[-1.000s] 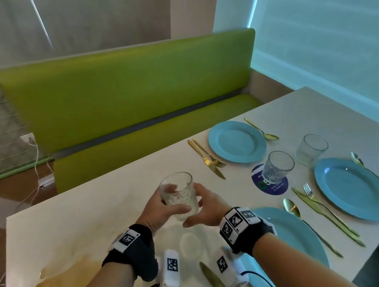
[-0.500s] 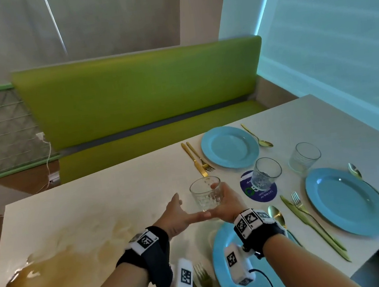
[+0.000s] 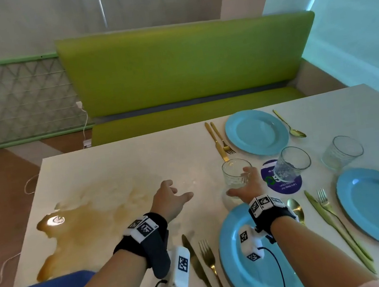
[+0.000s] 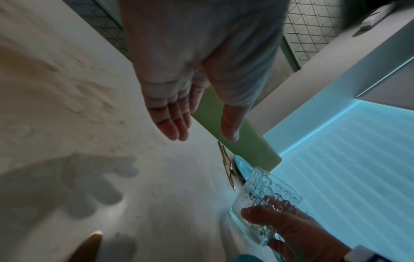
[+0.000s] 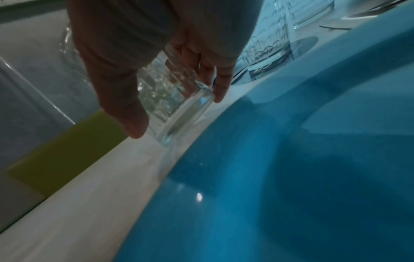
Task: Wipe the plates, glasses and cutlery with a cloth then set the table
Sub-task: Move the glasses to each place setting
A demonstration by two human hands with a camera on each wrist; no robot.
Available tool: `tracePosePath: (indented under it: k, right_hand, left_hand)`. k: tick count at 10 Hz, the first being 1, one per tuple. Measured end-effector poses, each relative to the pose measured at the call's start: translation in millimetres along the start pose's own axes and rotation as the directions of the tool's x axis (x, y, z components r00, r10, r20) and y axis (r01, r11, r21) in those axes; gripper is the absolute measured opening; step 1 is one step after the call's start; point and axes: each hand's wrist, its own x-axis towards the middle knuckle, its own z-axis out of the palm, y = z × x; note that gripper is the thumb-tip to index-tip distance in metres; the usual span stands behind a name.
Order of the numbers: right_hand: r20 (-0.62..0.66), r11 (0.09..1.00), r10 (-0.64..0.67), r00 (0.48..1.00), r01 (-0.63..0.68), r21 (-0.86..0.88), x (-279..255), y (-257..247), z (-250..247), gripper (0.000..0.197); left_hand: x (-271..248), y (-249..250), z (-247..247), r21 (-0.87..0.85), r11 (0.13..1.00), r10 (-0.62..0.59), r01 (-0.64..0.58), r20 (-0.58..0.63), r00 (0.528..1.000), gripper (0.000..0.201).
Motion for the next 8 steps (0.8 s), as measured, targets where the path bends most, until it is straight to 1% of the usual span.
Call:
tracePosePath:
  k: [1,2,4,5,6,7,8]
  right_hand:
    - [0.009,1.000,-0.031,0.999,0.031,-0.005,0.9,2.1,4.8,0.086]
    - [0.021,0.999,-0.034,0.999,0.035,-0.015,-1.5,2.0,4.9,0.090]
    - [0.042,0.999,0.007,0.999,-0.005,-0.053,-10.5,3.1,7.0,0.100]
    - [0.070,0.989,0.032,0.997,-0.022,-0.146,-12.7,0.6,1.9,0.102]
    - [0.082,0.980,0.079,0.993,-0.062,-0.189,-11.1,2.9,-4.7,0.108]
    - [0.037,0.976,0.127,0.991,-0.119,-0.184,-27.7,-1.4,-21.9,0.102]
    - [-0.030,0.972,0.143,0.989,-0.146,-0.186,-41.3,-2.6,-38.5,0.091]
  left_hand:
    - [-4.2,0.7,4.0,-0.016,1.000,-0.010,0.010,-0.003,1.000,0.071]
    - [-7.9,1.1,7.0,-0.018,1.000,-0.013,0.013,-0.006,1.000,0.070]
    - [-14.9,-1.3,8.6,0.006,1.000,-0.024,0.024,-0.011,1.000,0.069]
    - [-18.6,-3.6,7.3,0.019,0.999,-0.035,0.035,-0.015,0.999,0.069]
    - [-19.8,-5.7,6.1,0.028,0.999,-0.046,0.046,0.002,0.999,0.068]
    - [-24.1,-3.2,8.6,0.084,0.995,-0.050,0.046,0.048,0.998,0.066]
    - [-27.0,4.3,9.1,0.150,0.989,-0.030,0.013,0.113,0.993,0.060]
